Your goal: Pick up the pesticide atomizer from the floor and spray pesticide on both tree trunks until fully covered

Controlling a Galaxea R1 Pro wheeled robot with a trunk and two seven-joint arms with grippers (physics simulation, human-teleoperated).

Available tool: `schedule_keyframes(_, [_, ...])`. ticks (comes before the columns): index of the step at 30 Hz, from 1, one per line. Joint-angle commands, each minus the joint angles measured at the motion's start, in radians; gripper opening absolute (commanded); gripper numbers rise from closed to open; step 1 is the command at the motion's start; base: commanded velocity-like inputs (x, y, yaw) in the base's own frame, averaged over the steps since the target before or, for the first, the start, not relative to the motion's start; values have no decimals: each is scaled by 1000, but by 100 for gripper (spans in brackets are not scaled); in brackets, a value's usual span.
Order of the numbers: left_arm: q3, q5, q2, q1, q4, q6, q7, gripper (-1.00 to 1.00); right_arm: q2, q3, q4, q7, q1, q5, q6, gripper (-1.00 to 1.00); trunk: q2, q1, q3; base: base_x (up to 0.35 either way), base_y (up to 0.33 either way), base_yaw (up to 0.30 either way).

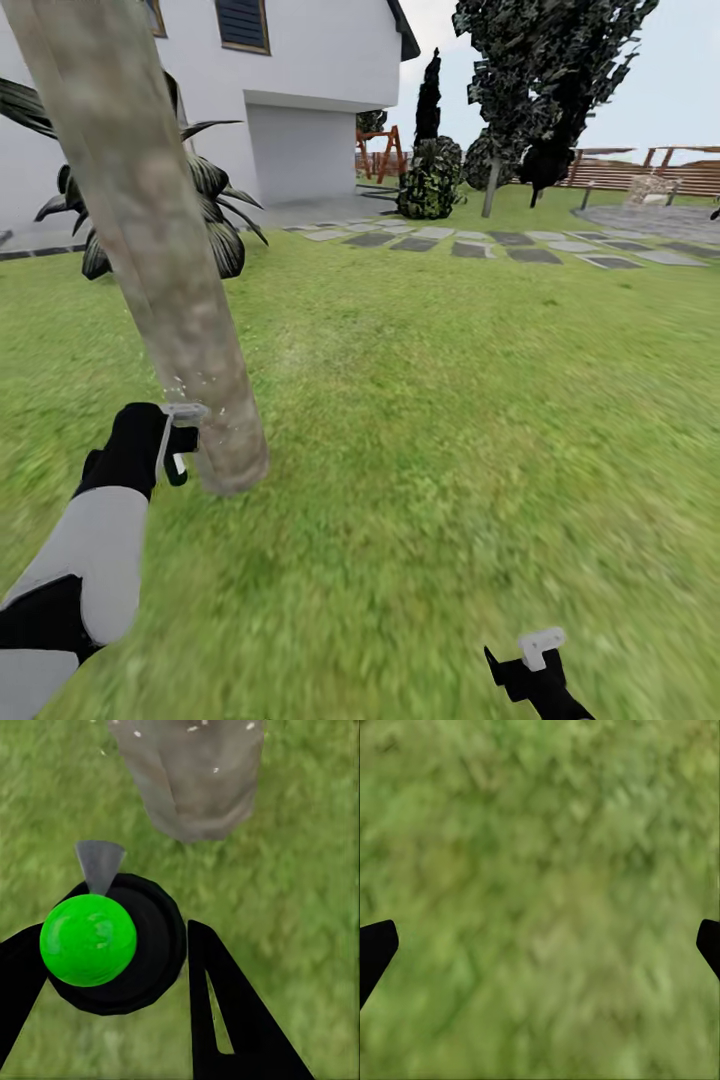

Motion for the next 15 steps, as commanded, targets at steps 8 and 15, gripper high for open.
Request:
schedule_keyframes(8, [1, -18, 9, -4, -4, 10, -10, -100, -2, -10, 0, 7, 0, 5, -4, 100, 0, 0, -1, 26, -8, 96])
schedule_keyframes(15, [-1, -18, 6, 0, -4, 10, -10, -100, -3, -10, 0, 7, 0, 5, -4, 100, 0, 0, -1, 251, -142, 0])
